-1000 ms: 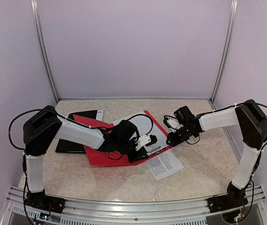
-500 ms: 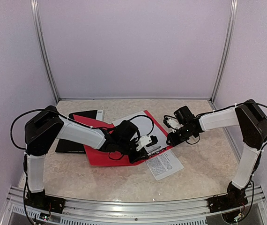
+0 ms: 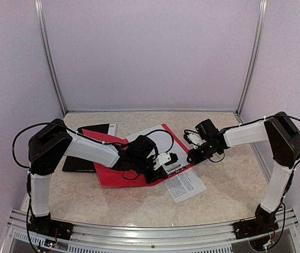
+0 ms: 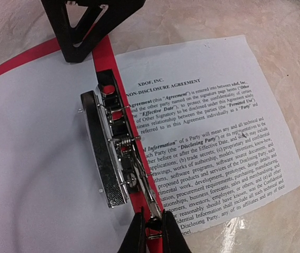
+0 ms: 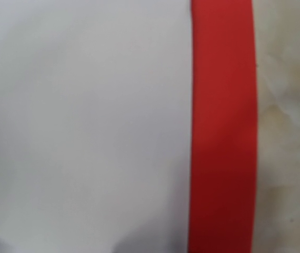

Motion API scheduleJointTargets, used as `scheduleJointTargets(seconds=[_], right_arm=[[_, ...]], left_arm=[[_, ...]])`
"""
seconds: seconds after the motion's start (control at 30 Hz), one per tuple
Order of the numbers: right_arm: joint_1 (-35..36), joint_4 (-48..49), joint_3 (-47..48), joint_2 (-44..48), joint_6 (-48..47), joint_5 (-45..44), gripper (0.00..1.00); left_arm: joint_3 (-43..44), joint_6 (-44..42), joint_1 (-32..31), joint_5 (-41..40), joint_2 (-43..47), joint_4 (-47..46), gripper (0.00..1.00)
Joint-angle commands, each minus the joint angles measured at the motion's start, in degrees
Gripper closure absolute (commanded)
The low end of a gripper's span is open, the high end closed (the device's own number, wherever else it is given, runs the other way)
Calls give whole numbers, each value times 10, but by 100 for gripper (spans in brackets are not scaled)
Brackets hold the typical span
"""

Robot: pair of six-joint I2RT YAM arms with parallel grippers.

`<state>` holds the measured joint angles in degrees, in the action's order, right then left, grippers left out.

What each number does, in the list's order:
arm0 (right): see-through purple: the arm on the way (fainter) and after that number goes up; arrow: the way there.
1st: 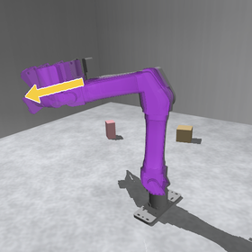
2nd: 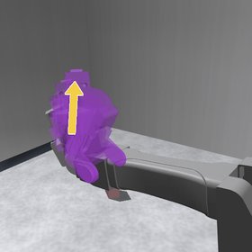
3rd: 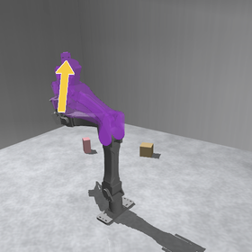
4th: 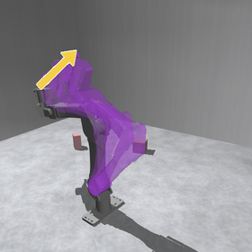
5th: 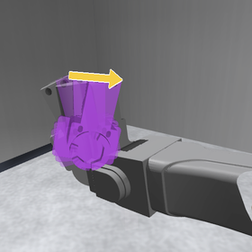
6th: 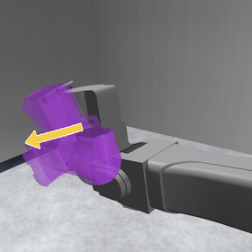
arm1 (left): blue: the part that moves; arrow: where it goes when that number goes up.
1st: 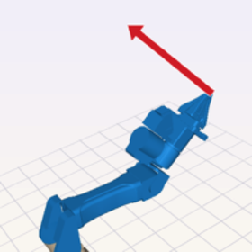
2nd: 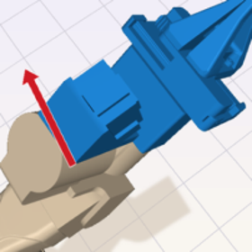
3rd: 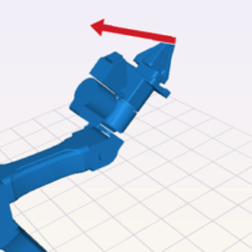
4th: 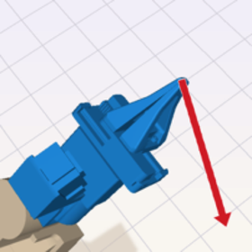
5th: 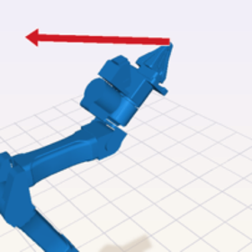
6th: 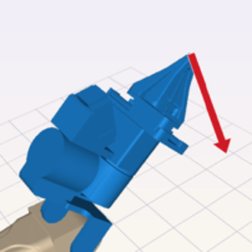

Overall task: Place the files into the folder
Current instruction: Close the spring clip on the folder with some files.

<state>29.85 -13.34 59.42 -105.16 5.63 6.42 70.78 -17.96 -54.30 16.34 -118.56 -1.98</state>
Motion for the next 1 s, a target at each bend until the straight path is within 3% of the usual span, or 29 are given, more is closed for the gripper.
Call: scheduleJointTargets(seconds=[0.0,0.97], right_arm=[[-7,-16,-5,-8,-4,1,71],[-5,-20,-7,-14,-3,-11,71]], left_arm=[[18,1,-2,-7,6,18,97],[63,-1,-10,-31,21,59,97]])
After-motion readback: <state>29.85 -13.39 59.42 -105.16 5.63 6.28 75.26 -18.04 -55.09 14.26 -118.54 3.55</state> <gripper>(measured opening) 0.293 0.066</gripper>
